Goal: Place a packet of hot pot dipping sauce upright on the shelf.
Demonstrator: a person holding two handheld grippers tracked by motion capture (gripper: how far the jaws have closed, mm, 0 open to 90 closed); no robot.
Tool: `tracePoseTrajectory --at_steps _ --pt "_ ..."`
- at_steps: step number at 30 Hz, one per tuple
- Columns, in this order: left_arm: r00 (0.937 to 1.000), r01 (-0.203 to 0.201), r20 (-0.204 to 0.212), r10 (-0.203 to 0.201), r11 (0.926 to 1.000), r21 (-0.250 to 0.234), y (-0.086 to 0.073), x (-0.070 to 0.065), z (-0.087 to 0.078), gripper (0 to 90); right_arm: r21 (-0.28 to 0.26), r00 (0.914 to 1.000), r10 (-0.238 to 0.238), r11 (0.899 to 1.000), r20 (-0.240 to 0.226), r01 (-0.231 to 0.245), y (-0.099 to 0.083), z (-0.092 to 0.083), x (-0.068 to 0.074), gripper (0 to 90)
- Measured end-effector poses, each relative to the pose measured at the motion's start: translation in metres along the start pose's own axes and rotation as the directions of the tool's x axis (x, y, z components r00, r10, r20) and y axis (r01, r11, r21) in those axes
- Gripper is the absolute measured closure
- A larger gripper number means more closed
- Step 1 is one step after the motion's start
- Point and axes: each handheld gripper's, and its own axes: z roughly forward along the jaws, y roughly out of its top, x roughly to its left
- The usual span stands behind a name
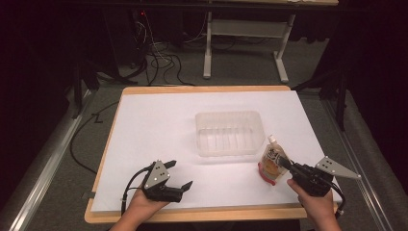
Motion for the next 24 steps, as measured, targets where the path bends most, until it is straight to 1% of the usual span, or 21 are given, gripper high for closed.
tracePoseTrajectory --at_steps 2,4,8,9,13,14,15,16,17,19,21,22,24 --pt "1.0 0.001 -0.001 -0.001 1.0 0.0 0.0 0.0 0.0 12.8 -0.021 1.0 0.0 1.0 -0.005 0.0 0.003 0.001 0.005 90.0" --pt "1.0 -0.001 -0.003 0.001 1.0 0.002 -0.001 0.0 -0.001 12.8 -0.026 1.0 0.001 1.0 -0.004 -0.001 0.003 0.001 0.006 90.0" --pt "1.0 -0.001 -0.004 0.001 1.0 0.002 -0.001 0.0 0.0 12.8 -0.062 0.9999 0.013 0.998 -0.004 -0.013 0.008 0.002 0.01 90.0" --pt "1.0 -0.001 -0.004 0.001 1.0 0.002 -0.001 0.0 0.0 12.8 -0.062 0.9999 0.013 0.998 -0.004 -0.013 0.008 0.002 0.01 90.0" --pt "1.0 0.001 -0.007 -0.001 1.0 0.0 -0.001 0.0 -0.001 12.8 -0.088 0.9999 0.01 0.996 0.003 -0.01 0.016 0.001 0.013 90.0" --pt "1.0 0.003 -0.005 -0.003 1.0 -0.001 0.0 0.0 -0.001 12.8 -0.107 0.9999 0.012 0.994 0.006 -0.012 0.02 0.002 0.014 90.0" --pt "1.0 0.003 -0.005 -0.003 1.0 -0.001 0.0 0.0 -0.001 12.8 -0.107 0.9999 0.012 0.994 0.006 -0.012 0.02 0.002 0.014 90.0" --pt "1.0 0.001 -0.006 -0.001 1.0 -0.002 0.0 0.0 -0.001 12.8 -0.113 0.9999 0.012 0.993 0.01 -0.011 0.025 0.004 0.013 90.0" --pt "1.0 0.001 -0.004 -0.001 1.0 -0.002 0.0 0.0 -0.001 12.8 -0.113 0.9999 0.012 0.993 0.01 -0.011 0.025 0.004 0.013 90.0" --pt "1.0 0.0 -0.004 0.0 1.0 -0.005 -0.001 0.0 -0.001 12.8 -0.113 0.9999 0.01 0.994 0.011 -0.009 0.031 0.008 0.012 90.0" --pt "1.0 0.001 -0.004 -0.001 1.0 -0.006 -0.001 0.0 -0.002 12.8 -0.113 0.9999 0.009 0.994 0.012 -0.008 0.033 0.01 0.012 90.0" --pt "1.0 0.002 -0.006 -0.002 1.0 -0.008 -0.001 0.0 -0.003 12.8 -0.111 0.9998 0.005 0.994 0.017 -0.003 0.038 0.012 0.013 90.0" --pt "1.0 0.004 -0.008 -0.004 0.9999 -0.011 -0.001 0.001 -0.003 12.8 -0.109 0.9999 0.002 0.994 0.016 0.0 0.041 0.014 0.013 90.0"
